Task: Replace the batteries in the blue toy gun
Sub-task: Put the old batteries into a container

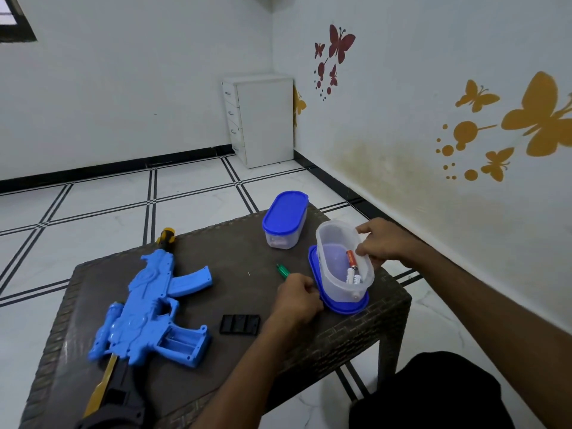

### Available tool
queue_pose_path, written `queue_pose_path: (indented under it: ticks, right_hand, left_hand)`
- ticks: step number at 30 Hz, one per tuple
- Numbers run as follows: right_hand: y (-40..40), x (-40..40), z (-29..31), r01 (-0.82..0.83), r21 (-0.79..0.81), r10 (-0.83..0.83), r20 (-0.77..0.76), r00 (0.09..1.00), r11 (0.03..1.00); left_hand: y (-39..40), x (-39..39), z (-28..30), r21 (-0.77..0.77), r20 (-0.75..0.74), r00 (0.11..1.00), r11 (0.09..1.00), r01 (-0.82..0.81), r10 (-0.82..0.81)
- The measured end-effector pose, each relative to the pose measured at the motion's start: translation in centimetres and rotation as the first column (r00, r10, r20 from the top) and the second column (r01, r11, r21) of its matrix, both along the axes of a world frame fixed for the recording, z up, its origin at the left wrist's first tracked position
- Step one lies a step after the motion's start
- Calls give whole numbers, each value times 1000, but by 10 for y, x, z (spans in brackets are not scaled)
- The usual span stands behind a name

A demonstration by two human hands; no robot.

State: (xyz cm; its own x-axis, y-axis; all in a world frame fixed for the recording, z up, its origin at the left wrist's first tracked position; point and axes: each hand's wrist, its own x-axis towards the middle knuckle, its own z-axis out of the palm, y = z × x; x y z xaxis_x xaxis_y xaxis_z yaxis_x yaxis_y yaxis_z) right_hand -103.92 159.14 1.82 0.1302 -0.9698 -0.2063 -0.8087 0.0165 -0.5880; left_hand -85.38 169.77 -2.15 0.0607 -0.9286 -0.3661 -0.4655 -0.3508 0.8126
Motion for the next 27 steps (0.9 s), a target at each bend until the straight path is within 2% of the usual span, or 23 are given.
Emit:
queue_pose_path:
  ticks: [7,11,13,15,18,20,22,24,27]
  right_hand:
    - [10,17,6,-74,-6,74,-84,994,997]
    - [9,23,10,-97,24,99,-167,981,995]
    - [10,25,14,-113,-52,96,-258,961,992]
    - [11,30,18,-145,-205,71,-328,942,968]
    - [13,43,22,-184,-336,60,-346,936,924]
    - [16,52,24,-217,-282,98,-382,919,935]
    - [22,61,25,-240,-133,157,-451,879,962]
    - [23,67,23,-219,15,194,-528,827,976]
    - [18,73,19,-151,113,188,-605,774,982]
  left_hand:
    - [6,13,-1,-84,-58,997,994,-63,58]
    - [7,15,0,-136,-57,998,990,-39,31]
    - [6,17,2,-187,-21,999,981,-43,40]
    - [4,19,3,-243,12,999,970,-26,30]
    - [3,15,5,-297,18,1000,955,22,-17]
    - [3,9,6,-271,-41,999,963,9,-21]
    - [0,4,5,-253,-99,995,966,-47,23]
    - [-2,2,4,-246,-133,989,964,-99,68]
    - [-5,0,3,-221,-167,981,966,-134,97]
